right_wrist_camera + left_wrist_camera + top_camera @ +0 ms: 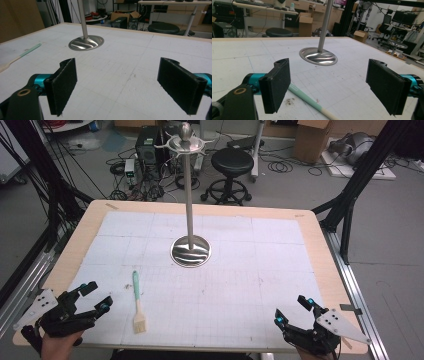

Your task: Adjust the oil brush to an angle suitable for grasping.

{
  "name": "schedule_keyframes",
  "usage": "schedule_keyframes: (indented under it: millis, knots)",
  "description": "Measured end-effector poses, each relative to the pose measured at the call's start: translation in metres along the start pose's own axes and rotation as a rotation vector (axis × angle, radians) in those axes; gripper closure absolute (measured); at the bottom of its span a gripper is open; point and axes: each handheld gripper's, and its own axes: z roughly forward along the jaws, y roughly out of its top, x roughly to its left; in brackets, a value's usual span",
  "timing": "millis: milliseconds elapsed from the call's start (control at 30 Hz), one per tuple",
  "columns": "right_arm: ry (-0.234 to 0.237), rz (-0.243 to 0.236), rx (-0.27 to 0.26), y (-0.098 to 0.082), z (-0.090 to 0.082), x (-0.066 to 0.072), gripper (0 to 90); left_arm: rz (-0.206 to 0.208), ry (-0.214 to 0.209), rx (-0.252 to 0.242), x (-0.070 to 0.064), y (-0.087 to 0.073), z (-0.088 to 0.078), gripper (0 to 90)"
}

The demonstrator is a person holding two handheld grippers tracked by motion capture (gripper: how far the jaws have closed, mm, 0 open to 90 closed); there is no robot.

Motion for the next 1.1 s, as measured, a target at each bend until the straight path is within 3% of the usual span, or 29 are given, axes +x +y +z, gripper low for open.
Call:
schedule_keyframes:
  millis: [367, 467, 533, 633, 800, 1000, 1100]
  knots:
    - [-0.009, -0.001, 0.012, -0.002, -0.001, -0.002, 14.4, -0.015, 0.019, 0.025, -0.001, 0.0, 0.009, 21.0]
    - [-0.015, 0.0, 0.013, -0.002, -0.004, 0.0, 14.5, 0.003, -0.022, 0.054, -0.006, 0.0, 0.014, 26.0]
    - [-0.02, -0.001, 0.004, -0.002, -0.006, 0.0, 14.6, -0.001, -0.061, 0.07, -0.011, 0.0, 0.018, 35.5]
    - [-0.024, 0.003, 0.009, -0.001, -0.006, 0.002, 14.6, 0.02, -0.09, 0.12, -0.018, -0.002, 0.025, 52.3]
    - [-0.019, -0.008, 0.023, -0.002, -0.003, 0.005, 14.8, 0.048, -0.102, 0.273, -0.034, -0.012, 0.049, 79.9]
    - [-0.016, -0.017, 0.034, -0.002, -0.002, 0.006, 14.8, 0.076, -0.143, 0.392, -0.055, -0.032, 0.074, 86.8]
    - [-0.014, -0.018, 0.032, -0.002, -0.002, 0.006, 14.8, 0.075, -0.142, 0.437, -0.057, -0.039, 0.078, 87.3]
